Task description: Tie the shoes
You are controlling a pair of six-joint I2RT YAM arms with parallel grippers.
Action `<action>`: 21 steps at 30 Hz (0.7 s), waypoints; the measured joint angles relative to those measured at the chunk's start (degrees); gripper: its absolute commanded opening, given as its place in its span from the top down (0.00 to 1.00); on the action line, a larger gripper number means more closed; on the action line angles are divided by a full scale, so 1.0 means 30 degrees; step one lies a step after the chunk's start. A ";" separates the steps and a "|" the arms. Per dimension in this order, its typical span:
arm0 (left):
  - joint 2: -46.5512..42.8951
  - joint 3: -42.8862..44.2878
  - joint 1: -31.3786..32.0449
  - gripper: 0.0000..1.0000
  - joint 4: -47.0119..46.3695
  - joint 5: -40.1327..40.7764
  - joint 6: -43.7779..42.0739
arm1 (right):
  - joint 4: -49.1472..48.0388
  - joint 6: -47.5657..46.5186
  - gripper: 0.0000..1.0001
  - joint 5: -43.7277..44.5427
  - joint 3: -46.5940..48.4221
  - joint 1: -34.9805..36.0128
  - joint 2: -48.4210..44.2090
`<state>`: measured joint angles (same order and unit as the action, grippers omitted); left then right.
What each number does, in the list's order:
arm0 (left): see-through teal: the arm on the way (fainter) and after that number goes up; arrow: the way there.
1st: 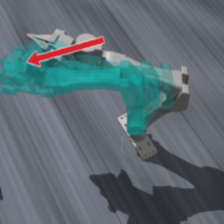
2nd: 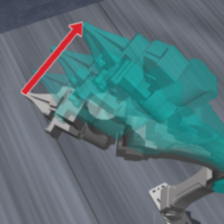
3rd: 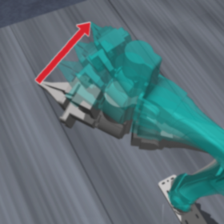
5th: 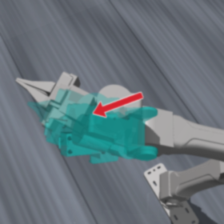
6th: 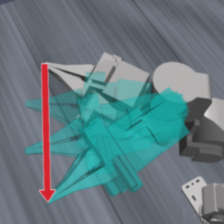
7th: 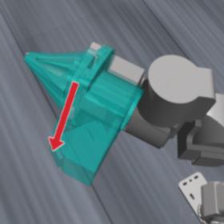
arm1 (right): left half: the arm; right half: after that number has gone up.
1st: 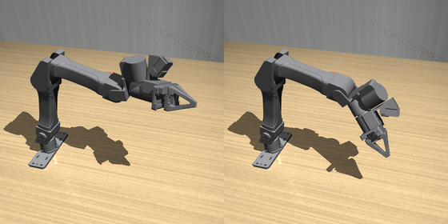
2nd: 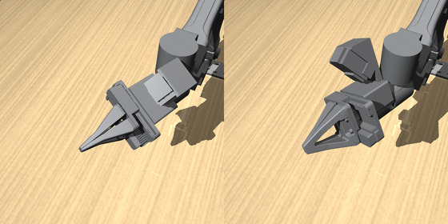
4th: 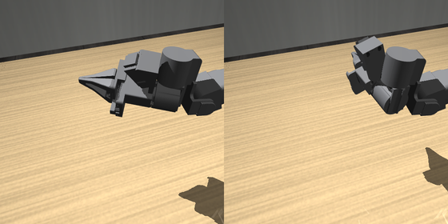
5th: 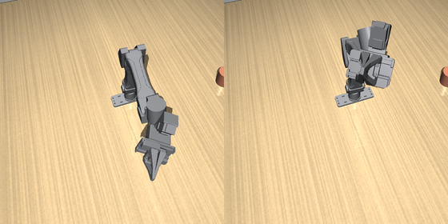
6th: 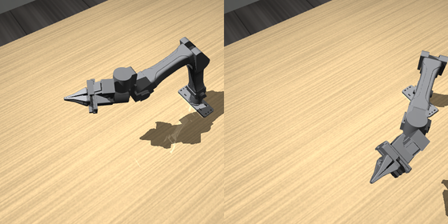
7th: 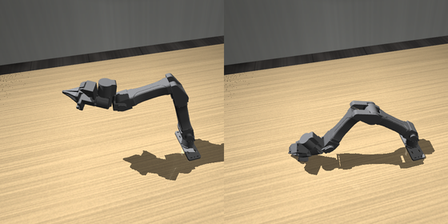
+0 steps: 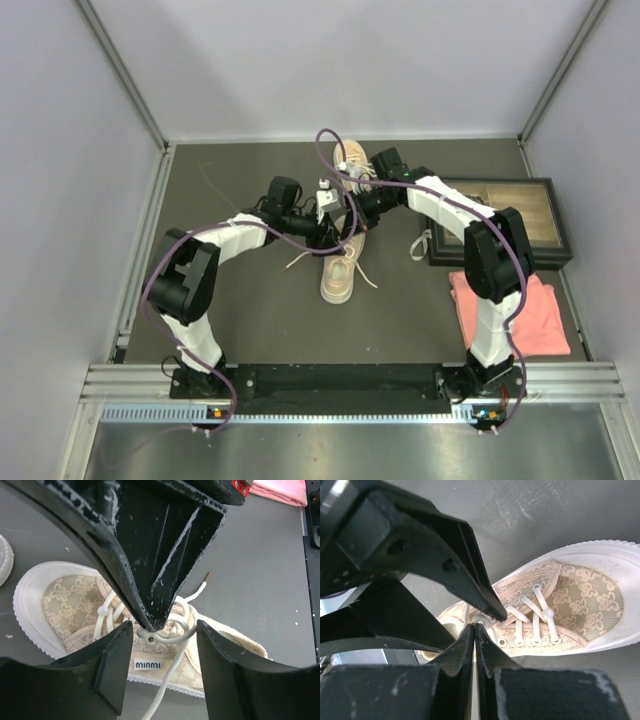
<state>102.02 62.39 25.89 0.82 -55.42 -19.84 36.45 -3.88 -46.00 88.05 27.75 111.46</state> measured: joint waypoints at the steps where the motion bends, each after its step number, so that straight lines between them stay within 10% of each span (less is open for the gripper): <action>1: 0.0102 0.0146 0.0000 0.48 0.0153 -0.0168 -0.0109 | 0.0000 0.0007 1.00 0.0000 0.0000 0.0000 0.0000; 21: 0.1180 0.1093 -0.0087 0.80 0.1413 -0.0889 -0.1362 | 0.0007 0.0007 1.00 -0.0146 0.0000 -0.0007 0.0000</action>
<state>105.56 65.67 25.63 5.06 -58.08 -23.92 36.47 -3.86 -46.44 88.05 27.73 111.46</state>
